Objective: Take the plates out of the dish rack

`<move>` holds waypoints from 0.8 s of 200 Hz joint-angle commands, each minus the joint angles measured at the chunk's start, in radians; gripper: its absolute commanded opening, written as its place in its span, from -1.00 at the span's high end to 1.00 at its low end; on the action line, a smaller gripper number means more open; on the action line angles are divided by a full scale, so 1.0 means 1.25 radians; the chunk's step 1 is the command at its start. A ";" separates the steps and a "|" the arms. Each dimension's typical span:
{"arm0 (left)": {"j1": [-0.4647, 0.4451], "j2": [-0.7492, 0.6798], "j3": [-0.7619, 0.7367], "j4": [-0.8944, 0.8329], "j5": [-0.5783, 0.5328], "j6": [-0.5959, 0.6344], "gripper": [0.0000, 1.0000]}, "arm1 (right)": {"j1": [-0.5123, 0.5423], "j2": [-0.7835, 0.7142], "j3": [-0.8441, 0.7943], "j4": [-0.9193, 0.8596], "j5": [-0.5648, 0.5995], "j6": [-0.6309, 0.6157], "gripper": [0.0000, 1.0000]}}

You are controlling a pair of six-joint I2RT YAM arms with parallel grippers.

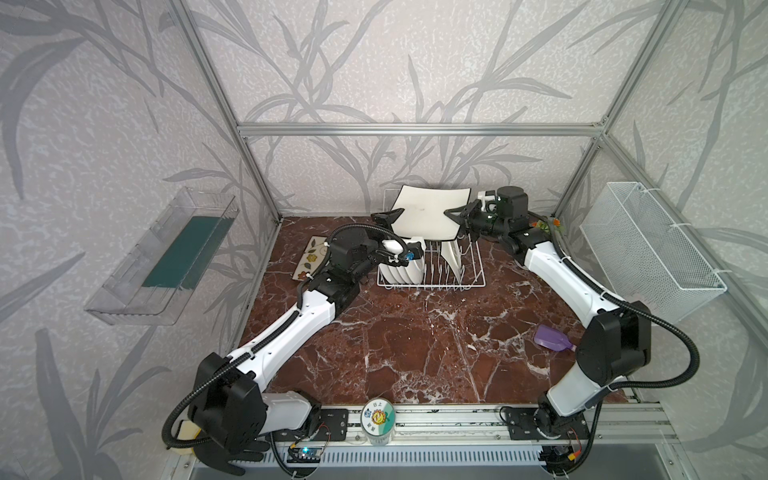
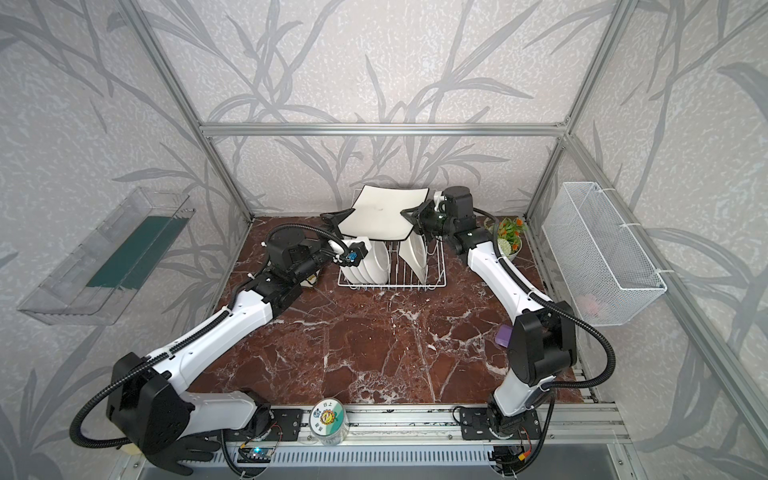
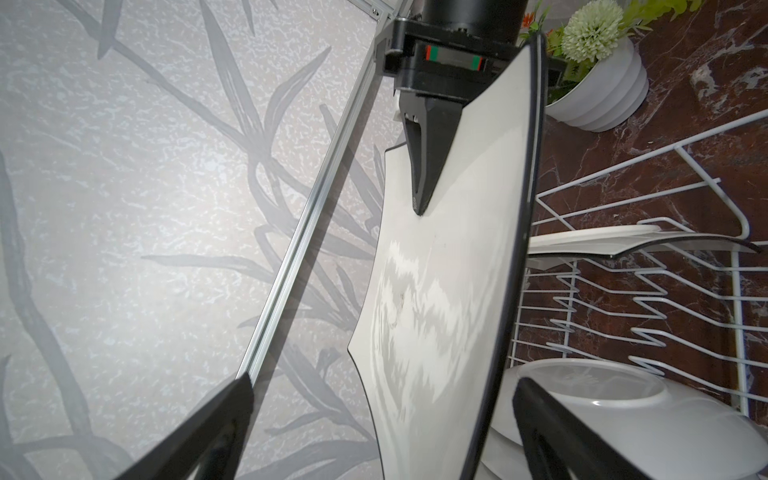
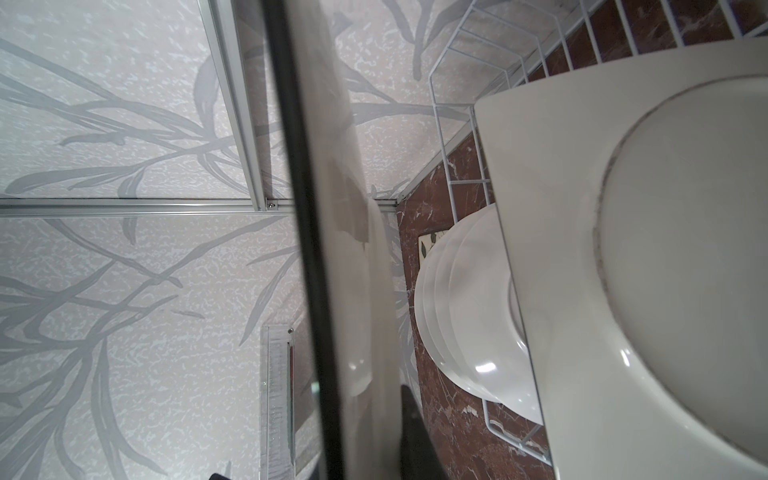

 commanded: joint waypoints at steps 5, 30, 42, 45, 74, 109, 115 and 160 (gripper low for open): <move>0.003 -0.026 0.019 -0.032 -0.013 -0.039 -0.99 | -0.009 -0.033 0.073 0.143 -0.049 0.003 1.00; 0.002 -0.041 0.017 -0.038 -0.020 -0.086 -0.98 | -0.023 -0.031 0.092 0.140 -0.062 -0.009 1.00; 0.002 -0.053 0.016 -0.052 -0.025 -0.110 -0.98 | -0.030 -0.033 0.095 0.140 -0.066 -0.015 1.00; 0.004 -0.056 0.015 -0.057 -0.027 -0.116 -0.98 | -0.031 -0.034 0.095 0.142 -0.068 -0.016 1.00; 0.028 -0.109 -0.015 -0.076 -0.015 -0.235 -0.98 | -0.042 -0.027 0.111 0.146 -0.106 -0.035 1.00; 0.131 -0.181 -0.035 -0.073 0.069 -0.527 -0.99 | -0.048 -0.027 0.120 0.148 -0.140 -0.058 1.00; 0.151 -0.188 -0.028 -0.083 0.082 -0.567 -0.99 | -0.049 -0.029 0.120 0.150 -0.145 -0.065 1.00; 0.261 -0.133 0.124 -0.252 0.224 -0.855 -0.99 | -0.056 -0.041 0.116 0.154 -0.196 -0.137 1.00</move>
